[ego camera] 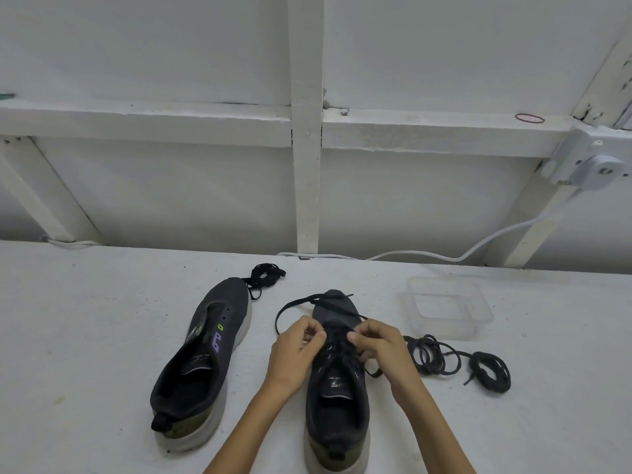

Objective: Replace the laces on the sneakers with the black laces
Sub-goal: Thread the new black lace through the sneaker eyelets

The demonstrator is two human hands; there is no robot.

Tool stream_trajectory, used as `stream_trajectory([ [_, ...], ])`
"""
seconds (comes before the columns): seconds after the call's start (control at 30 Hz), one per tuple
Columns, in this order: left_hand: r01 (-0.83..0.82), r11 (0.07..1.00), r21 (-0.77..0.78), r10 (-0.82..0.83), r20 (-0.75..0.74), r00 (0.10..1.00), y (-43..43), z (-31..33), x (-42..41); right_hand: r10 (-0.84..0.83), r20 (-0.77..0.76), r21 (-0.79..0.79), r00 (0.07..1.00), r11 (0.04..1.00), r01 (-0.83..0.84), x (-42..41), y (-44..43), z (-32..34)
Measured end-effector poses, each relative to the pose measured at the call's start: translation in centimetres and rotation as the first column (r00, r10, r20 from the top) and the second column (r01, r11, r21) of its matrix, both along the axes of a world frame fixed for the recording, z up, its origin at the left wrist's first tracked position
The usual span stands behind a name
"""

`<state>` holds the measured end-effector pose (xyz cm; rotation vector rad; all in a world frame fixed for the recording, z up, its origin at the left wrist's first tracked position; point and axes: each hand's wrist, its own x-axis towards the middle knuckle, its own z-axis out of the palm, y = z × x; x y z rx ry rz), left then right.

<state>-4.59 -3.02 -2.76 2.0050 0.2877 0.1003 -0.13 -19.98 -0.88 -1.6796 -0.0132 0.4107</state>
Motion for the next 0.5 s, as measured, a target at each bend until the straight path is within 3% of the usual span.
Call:
stream_trajectory([
  [0.07,-0.053,0.997,-0.055,0.052,-0.019,0.998,-0.8,-0.1,0.0,-0.024,-0.069,0.101,0.997,0.994,0.031,0.0,-0.2,-0.3],
  [0.13,-0.118,0.958,-0.262,0.109,-0.049,0.993,-1.4,-0.1,-0.1,-0.039,-0.128,0.185,0.991,0.981,0.063,-0.2,-0.4,-0.6],
  [0.2,-0.176,0.851,-0.495,0.153,-0.087,0.984,-1.8,-0.2,0.0,-0.045,-0.178,0.249,0.983,0.964,0.089,-0.3,-0.5,-0.8],
  [0.27,-0.199,0.77,-0.606,0.17,-0.106,0.98,-2.0,-0.1,0.0,-0.043,-0.21,0.283,0.977,0.953,0.103,-0.3,-0.7,-1.0],
  [0.33,-0.184,0.779,-0.599,0.167,-0.084,0.982,-2.0,0.0,-0.1,-0.046,-0.212,0.278,0.976,0.955,0.105,-0.4,-0.7,-1.2],
  [0.5,-0.146,0.933,-0.329,0.166,0.035,0.985,-1.1,0.0,-0.6,-0.154,-0.051,0.162,0.987,0.974,0.16,-1.3,-0.5,-1.1],
])
